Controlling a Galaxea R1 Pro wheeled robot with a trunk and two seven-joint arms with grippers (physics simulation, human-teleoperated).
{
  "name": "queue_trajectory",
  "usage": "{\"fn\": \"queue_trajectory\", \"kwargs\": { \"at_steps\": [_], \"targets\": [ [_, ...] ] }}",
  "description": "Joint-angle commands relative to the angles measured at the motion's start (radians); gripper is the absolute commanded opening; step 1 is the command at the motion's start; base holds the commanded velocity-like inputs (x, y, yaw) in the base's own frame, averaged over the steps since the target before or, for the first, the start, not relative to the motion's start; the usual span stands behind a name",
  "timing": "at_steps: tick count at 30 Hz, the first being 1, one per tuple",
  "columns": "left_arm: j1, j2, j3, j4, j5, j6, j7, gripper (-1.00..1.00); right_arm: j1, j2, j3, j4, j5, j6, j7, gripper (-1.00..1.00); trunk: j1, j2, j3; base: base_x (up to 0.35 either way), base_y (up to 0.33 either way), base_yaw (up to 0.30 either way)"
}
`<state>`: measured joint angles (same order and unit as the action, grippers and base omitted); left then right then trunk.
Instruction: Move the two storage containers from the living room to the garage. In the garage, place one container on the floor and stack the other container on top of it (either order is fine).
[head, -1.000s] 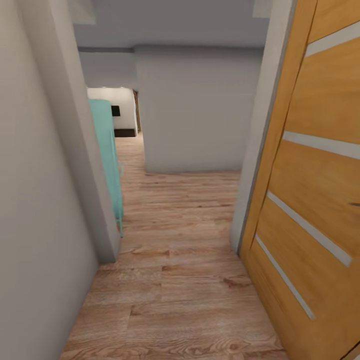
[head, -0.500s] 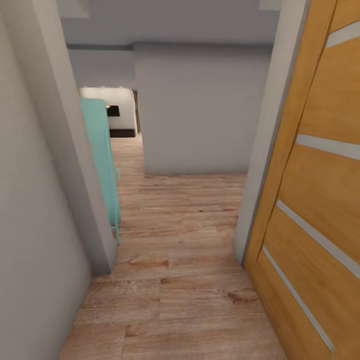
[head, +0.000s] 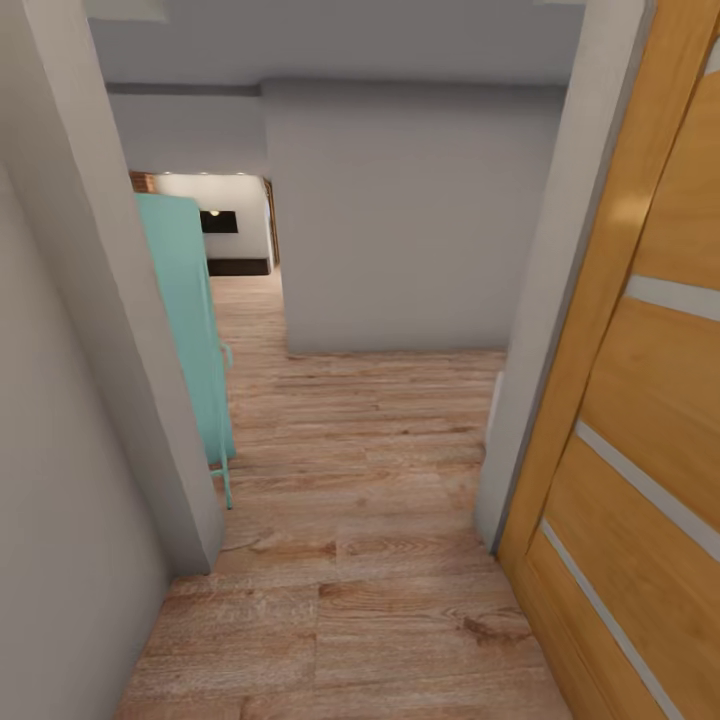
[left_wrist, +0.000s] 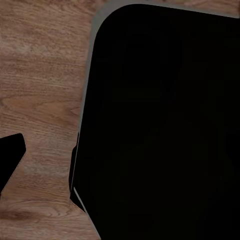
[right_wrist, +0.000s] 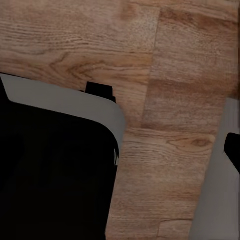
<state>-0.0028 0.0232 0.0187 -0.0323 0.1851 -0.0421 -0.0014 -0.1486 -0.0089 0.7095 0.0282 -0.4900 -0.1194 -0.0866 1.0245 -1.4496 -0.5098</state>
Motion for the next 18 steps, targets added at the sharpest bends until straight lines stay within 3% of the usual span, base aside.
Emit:
{"fn": "queue_trajectory", "kwargs": {
  "at_steps": [1,18],
  "targets": [
    [0.0,0.0,0.001,0.0,0.005,-0.002,0.0,1.0,-0.001,0.001,0.008,0.003,-0.008,-0.005,0.0,1.0,0.001,0.0,-0.001,0.321,0.0,0.0],
    [0.0,0.001,0.001,0.0,0.005,-0.007,0.0,1.0,0.006,0.003,0.01,0.003,-0.007,-0.007,0.002,1.0,0.001,0.0,-0.001,0.321,0.0,0.0]
  ]
}}
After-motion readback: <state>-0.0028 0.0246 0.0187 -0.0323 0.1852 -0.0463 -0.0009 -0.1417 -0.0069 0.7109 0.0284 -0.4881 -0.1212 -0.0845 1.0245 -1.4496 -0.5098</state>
